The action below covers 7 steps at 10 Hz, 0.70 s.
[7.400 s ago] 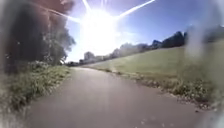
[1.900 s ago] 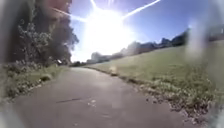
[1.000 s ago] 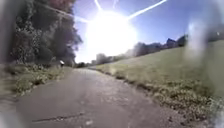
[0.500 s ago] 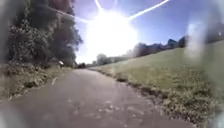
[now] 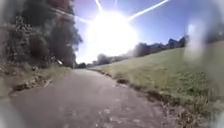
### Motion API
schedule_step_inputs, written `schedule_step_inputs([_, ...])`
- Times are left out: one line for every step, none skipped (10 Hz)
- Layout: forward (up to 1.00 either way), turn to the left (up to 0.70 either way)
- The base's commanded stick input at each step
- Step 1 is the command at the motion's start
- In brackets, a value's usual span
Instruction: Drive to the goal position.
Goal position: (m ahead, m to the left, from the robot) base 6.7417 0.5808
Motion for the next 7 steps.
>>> schedule_step_inputs([0.70,0.00])
schedule_step_inputs([0.59,0.00])
schedule_step_inputs([0.45,0.00])
schedule_step_inputs([0.45,0.00])
schedule_step_inputs([0.45,0.00])
schedule_step_inputs([0.45,0.00])
schedule_step_inputs([0.45,0.00])
